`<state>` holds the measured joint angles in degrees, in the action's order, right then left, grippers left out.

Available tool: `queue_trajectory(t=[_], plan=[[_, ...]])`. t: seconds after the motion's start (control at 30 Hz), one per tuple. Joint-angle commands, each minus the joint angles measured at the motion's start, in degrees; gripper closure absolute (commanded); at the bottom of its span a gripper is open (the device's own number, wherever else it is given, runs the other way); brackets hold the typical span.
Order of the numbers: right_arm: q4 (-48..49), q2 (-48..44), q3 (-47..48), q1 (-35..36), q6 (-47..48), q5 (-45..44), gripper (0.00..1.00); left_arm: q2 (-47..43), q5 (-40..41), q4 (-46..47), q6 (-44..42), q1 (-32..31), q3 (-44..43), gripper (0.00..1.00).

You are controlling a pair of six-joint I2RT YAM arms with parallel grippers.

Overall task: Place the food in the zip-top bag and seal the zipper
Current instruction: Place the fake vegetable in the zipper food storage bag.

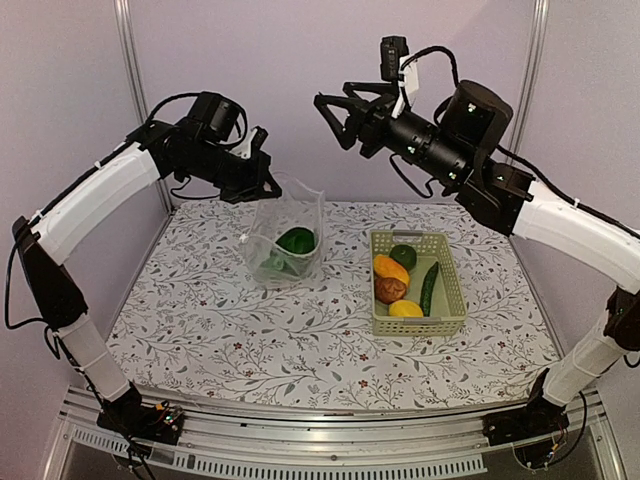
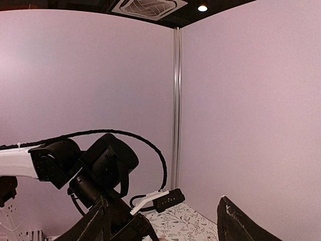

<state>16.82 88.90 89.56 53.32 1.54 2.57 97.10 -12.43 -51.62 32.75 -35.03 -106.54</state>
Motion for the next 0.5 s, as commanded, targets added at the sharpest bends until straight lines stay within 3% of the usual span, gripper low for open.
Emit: queue_trajectory(t=[0.0,0.27,0.47], plan=[[-9.2,-2.2,0.8,0.4,-0.6,-4.4,0.3,-0.6,0.0,1.8,-0.8,1.0,0.5,1.0],[-29.9,-0.5,4.7,0.4,-9.5,-10.9,0.41,0.8,-0.4,2.3,-1.5,1.0,0.9,1.0],[-43.4,5.4,10.2,0.4,-18.0,-7.8,0.43,1.6,-0.2,2.5,-1.6,0.9,0.4,1.0]])
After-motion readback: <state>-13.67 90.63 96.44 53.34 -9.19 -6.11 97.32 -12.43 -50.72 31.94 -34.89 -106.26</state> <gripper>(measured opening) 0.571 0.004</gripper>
